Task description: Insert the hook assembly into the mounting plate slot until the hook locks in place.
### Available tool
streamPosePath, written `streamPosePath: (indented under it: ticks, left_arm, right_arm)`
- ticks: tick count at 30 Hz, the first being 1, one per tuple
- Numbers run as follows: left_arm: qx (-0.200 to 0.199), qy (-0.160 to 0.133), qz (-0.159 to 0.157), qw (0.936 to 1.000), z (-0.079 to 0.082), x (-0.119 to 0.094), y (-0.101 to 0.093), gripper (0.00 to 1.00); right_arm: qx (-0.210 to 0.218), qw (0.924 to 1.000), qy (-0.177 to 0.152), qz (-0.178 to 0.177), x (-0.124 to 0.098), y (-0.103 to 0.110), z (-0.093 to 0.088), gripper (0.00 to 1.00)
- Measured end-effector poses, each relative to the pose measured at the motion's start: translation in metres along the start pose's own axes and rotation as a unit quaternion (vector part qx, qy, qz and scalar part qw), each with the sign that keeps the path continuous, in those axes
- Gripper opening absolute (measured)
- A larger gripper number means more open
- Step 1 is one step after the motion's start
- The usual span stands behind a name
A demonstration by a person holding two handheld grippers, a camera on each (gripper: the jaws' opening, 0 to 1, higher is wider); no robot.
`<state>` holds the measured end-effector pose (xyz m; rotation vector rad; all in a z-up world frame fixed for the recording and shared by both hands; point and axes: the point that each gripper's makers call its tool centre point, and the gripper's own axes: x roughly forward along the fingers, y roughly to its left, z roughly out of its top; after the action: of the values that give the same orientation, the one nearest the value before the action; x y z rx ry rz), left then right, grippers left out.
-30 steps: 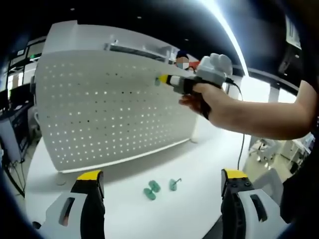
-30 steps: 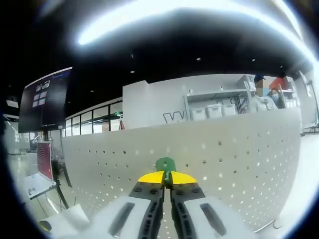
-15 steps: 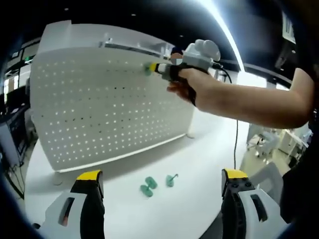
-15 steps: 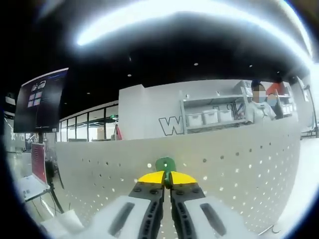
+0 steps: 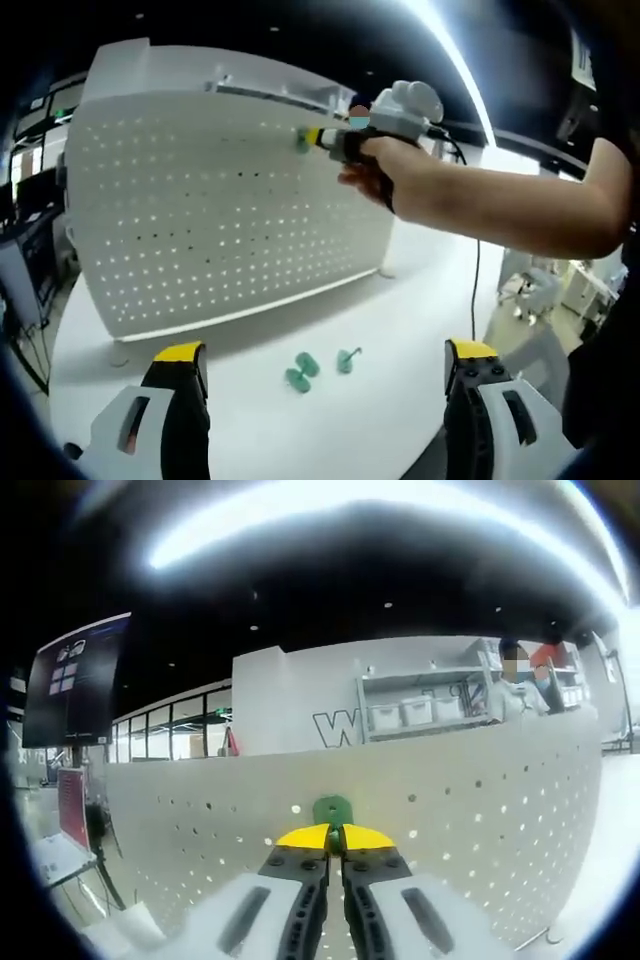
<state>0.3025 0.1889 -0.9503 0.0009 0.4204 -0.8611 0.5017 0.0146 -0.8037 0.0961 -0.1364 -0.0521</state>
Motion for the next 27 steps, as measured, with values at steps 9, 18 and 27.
streamPosePath:
  ticks: [9,18,27]
  left_arm:
    - [0.008,0.002,0.001,1.0,0.005,-0.004,0.004,1.0]
    - [0.006,-0.001,0.01,0.9999,0.006,-0.007,0.012,1.0]
    - [0.004,-0.003,0.014,0.9999,0.006,-0.009,0.013,0.99]
  right_arm:
    - [-0.003,1.0,-0.001,-0.001,0.003,0.0,-0.001,0.0]
    - [-0.005,1.0,0.001,-0.004,0.007,-0.001,-0.003,0.0]
    - [-0.02,0.9998,0.001,-0.003,0.01,-0.001,-0.003,0.0]
